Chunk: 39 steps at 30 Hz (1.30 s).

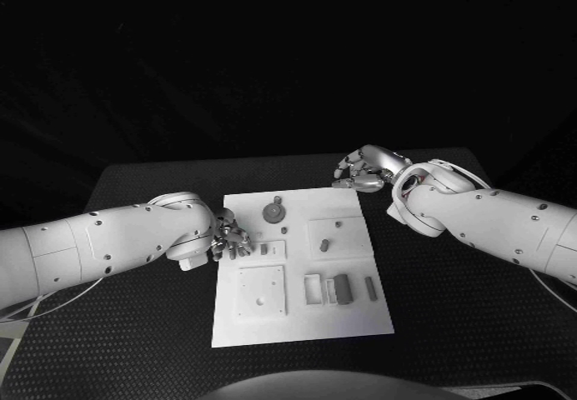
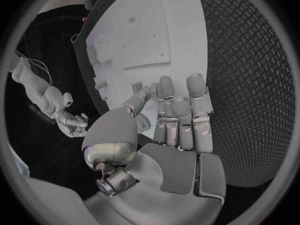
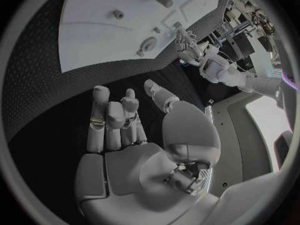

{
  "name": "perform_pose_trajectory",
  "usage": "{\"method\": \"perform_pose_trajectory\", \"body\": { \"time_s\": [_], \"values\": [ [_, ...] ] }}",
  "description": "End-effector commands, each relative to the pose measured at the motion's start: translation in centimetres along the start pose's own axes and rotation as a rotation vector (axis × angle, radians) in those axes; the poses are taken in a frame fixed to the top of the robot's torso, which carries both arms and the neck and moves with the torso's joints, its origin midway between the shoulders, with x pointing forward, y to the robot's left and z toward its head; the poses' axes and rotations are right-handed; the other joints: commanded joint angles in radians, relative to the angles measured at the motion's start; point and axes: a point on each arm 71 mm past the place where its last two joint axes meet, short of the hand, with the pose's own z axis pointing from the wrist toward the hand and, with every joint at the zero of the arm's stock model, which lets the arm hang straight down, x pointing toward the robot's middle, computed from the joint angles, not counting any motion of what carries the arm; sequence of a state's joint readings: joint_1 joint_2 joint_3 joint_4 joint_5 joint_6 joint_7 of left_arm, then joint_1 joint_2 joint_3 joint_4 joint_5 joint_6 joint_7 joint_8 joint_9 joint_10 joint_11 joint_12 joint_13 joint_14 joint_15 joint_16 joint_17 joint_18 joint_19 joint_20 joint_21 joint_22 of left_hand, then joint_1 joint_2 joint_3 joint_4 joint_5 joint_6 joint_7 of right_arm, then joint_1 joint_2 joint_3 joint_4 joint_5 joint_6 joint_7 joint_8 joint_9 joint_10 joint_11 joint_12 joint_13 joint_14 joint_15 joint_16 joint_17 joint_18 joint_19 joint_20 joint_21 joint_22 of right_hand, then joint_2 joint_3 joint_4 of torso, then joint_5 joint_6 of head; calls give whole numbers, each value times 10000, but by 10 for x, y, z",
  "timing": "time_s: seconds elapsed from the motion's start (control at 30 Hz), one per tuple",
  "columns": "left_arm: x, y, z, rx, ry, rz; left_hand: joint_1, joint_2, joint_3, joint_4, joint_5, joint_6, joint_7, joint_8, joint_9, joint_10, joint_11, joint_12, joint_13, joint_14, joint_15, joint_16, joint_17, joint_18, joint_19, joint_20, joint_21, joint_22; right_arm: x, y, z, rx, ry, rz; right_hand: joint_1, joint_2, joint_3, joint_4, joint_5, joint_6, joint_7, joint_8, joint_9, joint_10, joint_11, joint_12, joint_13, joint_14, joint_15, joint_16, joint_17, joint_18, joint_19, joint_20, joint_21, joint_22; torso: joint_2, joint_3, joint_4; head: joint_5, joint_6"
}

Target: Assemble the parts on the task board

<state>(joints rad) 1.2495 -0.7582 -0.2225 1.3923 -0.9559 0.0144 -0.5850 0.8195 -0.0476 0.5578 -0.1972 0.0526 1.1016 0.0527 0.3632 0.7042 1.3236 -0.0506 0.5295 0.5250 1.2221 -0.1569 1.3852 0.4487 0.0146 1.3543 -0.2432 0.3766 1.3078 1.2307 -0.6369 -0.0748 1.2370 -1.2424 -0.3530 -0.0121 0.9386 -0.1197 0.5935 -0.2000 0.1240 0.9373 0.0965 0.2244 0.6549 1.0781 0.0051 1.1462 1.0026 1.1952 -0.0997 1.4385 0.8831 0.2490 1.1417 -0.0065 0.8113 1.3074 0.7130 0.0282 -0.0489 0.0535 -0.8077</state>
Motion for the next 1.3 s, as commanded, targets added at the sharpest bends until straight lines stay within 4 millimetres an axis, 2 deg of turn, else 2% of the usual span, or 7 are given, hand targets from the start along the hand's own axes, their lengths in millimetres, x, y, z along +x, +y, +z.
{"method": "perform_pose_trajectory", "body": {
  "time_s": [0.03,0.63,0.87,0.9,0.93,0.97,1.3],
  "values": [
    [1,-2,0,43,76,-22,-101,-203,-22,112,-40,-33,28,-58,-19,2,10,-3,13,-31,-13,-48,-9,63,3,-64,-16,170,1,1,0,-69,62,1,-82,38,16,40,18,174,232,-33,11,-54,22,-20,-14,71,2,-56,11,128,-7,8,-54,192,0,2,-6,1,3],
    [1,-3,0,130,54,-33,-218,-558,-66,328,-44,-44,20,-27,17,6,1,3,40,-31,-22,-33,-2,69,19,-77,-22,180,1,1,0,-62,78,0,-88,38,16,42,18,171,233,-37,12,-55,23,-19,-14,69,3,-57,12,128,-7,7,-54,192,0,1,-3,-22,2],
    [1,-3,0,197,0,-72,-584,-1036,-207,613,-43,-54,14,-18,31,5,-4,0,54,-35,-27,-32,-2,74,19,-85,-40,174,1,1,0,-60,79,0,-86,37,18,39,19,171,232,-39,13,-56,22,-19,-15,69,3,-58,12,128,-8,6,-55,192,-5,-4,7,-31,13],
    [1,-3,0,206,1,-73,-677,-973,-325,606,-35,-60,16,-13,38,-2,-2,-2,58,-36,-25,-25,2,73,11,-85,-42,180,1,1,0,-60,78,0,-86,37,18,38,19,171,232,-39,13,-56,22,-19,-15,69,3,-58,12,128,-8,6,-54,192,-3,-5,8,-31,12],
    [1,-3,0,211,2,-79,-743,-686,-791,232,-37,-75,2,-2,58,-17,-6,1,77,-58,-47,-19,9,89,-39,-101,-50,199,1,1,0,-60,79,0,-85,37,18,38,19,171,232,-39,13,-56,22,-19,-15,69,3,-58,12,128,-8,6,-54,192,-3,-6,9,-33,13],
    [1,-4,1,216,6,-83,-774,-638,-877,174,-27,-78,2,-6,54,-16,-26,0,80,-56,-39,-21,7,92,-38,-105,-53,194,1,1,0,-58,81,0,-85,38,19,37,19,171,232,-39,13,-56,22,-19,-15,69,3,-58,12,128,-8,6,-54,192,-3,-6,9,-33,13],
    [0,-2,0,197,1,-94,-840,-590,-983,126,-23,-68,-8,-6,49,-7,-27,-1,84,-50,-51,-25,4,97,-30,-110,-63,184,1,0,0,-45,83,-2,-85,38,20,35,19,173,232,-40,15,-56,22,-18,-15,69,3,-57,13,128,-7,6,-54,192,-1,-6,6,-31,12]
  ]
}}
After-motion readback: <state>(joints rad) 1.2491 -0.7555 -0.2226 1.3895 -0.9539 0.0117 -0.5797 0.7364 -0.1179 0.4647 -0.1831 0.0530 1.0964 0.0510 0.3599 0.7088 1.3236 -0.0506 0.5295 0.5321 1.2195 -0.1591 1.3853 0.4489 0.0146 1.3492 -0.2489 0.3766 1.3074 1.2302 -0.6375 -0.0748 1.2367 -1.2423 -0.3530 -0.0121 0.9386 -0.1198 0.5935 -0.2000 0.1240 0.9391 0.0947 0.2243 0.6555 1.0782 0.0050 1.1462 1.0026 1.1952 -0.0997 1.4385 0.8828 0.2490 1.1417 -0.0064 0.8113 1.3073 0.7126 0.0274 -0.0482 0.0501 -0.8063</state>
